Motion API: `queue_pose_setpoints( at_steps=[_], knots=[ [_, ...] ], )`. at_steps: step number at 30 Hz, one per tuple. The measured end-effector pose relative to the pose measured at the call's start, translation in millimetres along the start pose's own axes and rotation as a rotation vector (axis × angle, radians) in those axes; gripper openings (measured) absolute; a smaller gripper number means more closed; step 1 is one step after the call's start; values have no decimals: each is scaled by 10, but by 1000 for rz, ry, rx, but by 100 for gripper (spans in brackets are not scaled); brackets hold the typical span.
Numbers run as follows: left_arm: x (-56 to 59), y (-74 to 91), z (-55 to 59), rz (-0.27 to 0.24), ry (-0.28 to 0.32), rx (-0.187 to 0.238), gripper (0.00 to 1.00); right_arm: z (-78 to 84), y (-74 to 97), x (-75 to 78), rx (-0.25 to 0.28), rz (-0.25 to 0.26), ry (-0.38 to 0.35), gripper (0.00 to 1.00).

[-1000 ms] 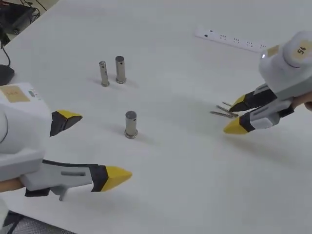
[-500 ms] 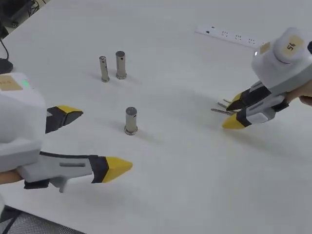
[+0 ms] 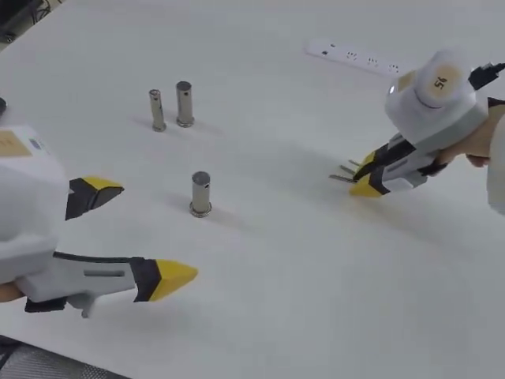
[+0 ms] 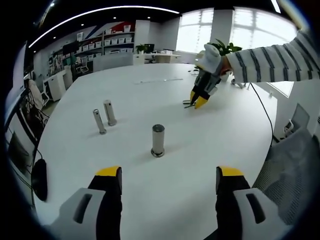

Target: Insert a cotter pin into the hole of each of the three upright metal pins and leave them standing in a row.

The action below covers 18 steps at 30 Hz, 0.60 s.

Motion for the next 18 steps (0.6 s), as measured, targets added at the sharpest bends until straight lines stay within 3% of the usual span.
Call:
queue_pose_setpoints(
  at_steps=[13, 18],
  knots=[
    [93, -42, -23, 26, -53, 8, 72, -105, -47, 36, -129, 21, 119, 4],
    [111, -49, -14, 36, -53, 12, 67, -115, -46, 41, -159, 29, 74, 4]
  ],
)
Point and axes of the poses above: the centre of the closed fingertips' face, and the gripper's own axes: y roughly backward along the fingers, x roughly to its right, z roughly out of its underside, the point moved 7 cm from there along y, roughly backward along the fingers, and after that the axes turned 2 degrees about z, right-handed, at the moved point
